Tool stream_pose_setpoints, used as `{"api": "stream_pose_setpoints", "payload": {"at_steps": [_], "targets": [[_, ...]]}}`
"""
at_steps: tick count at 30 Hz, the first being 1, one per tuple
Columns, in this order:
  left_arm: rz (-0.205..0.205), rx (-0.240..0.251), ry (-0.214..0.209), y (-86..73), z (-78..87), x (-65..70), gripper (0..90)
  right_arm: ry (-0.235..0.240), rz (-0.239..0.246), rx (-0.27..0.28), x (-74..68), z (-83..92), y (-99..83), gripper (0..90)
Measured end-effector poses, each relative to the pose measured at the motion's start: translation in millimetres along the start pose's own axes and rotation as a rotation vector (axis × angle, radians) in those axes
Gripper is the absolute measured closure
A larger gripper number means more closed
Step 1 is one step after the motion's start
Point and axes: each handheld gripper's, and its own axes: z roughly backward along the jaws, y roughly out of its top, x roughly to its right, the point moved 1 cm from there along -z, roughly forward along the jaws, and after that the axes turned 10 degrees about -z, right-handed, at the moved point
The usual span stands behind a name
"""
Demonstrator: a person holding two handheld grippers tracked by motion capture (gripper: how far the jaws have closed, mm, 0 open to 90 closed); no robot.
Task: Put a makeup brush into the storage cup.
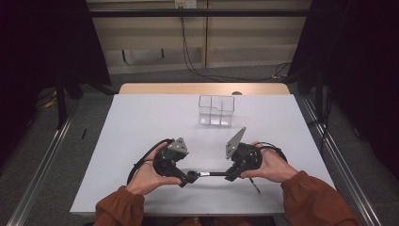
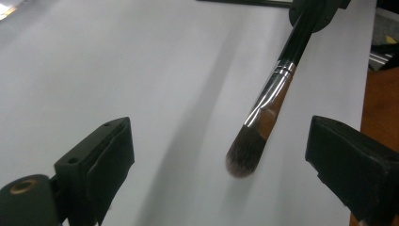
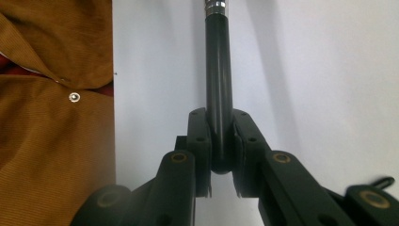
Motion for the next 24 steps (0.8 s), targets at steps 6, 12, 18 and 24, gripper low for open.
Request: {"api": "stream_pose_setpoints", "payload": {"at_steps": [6, 12, 18, 24], "targets": [[0.01, 0.041, 0.012, -4.7, 6.8, 2.1, 3.8, -0.012, -0.03, 0.038, 2.5, 4.0, -9.2, 80.0], [0.034, 0.067, 0.03, -12.3, 11.9, 4.6, 3.7, -0.022, -0.069, 0.075, 5.2, 8.2, -20.9, 80.0], [0.042, 0.083, 0.042, -16.5, 15.7, 11.0, 3.7, -0.038, -0.092, 0.112, 3.9, 11.3, -32.0, 80.0], [0.08, 0.093, 0.069, -24.0, 20.9, 11.4, 3.7, -0.067, -0.133, 0.187, 2.8, 12.7, -46.5, 80.0]]}}
